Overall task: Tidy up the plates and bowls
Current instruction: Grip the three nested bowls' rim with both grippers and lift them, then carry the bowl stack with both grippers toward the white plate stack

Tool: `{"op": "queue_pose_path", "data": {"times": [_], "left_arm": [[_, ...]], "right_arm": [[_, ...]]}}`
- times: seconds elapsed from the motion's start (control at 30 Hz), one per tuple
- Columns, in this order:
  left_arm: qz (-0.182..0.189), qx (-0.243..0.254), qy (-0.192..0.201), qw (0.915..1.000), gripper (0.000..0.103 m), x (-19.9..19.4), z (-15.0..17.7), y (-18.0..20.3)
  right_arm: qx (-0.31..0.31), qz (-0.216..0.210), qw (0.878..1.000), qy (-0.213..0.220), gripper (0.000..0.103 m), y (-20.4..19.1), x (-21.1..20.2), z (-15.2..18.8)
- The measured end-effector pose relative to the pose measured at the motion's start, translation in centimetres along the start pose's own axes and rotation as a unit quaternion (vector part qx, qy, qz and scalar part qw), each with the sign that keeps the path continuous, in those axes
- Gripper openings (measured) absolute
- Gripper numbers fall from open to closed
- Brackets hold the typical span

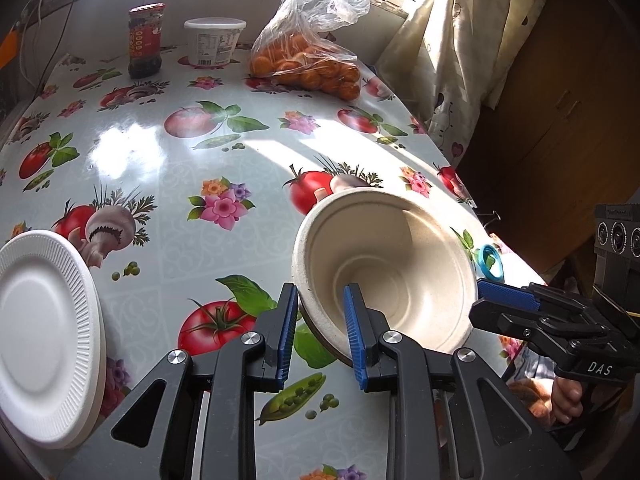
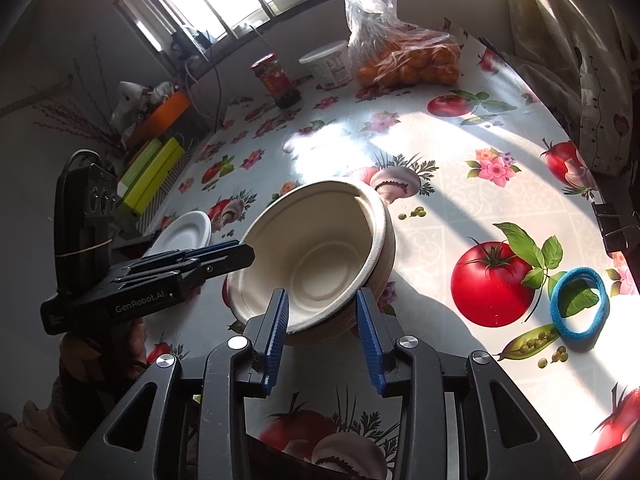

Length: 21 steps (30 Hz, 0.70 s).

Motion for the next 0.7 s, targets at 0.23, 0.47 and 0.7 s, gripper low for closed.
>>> {"op": "queue_pose_path", "data": {"times": [0.23, 0.47, 0.7], "left_arm": [[0.000, 0.000, 0.002, 1.0000, 0.025, 0.00, 0.06, 0.04], [-0.013, 0.003, 0.006, 0.9999, 0.025, -0.14, 0.26, 0.10], [-0.043, 0.004, 0.018, 0.9989, 0.025, -0.42, 0.47, 0.02]], "right_arm": [[-0.003, 0.005, 1.000, 0.003, 0.035, -0.08, -0.14, 0.03], [-0.009, 0.015, 1.000, 0.010, 0.042, -0.11, -0.49, 0.05], [-0.015, 0.037, 0.999, 0.024, 0.049, -0.15, -0.89, 0.27]]}}
Point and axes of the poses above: each gripper's, at about its wrist camera, not at the fingertips, and x roughly the way its jaws point, y to its right, z to its underside, the point moved 1 cm from there along x, roughly the way its jaws point, and after that the axes turned 10 degrees about -y, right-handed, at the moved point
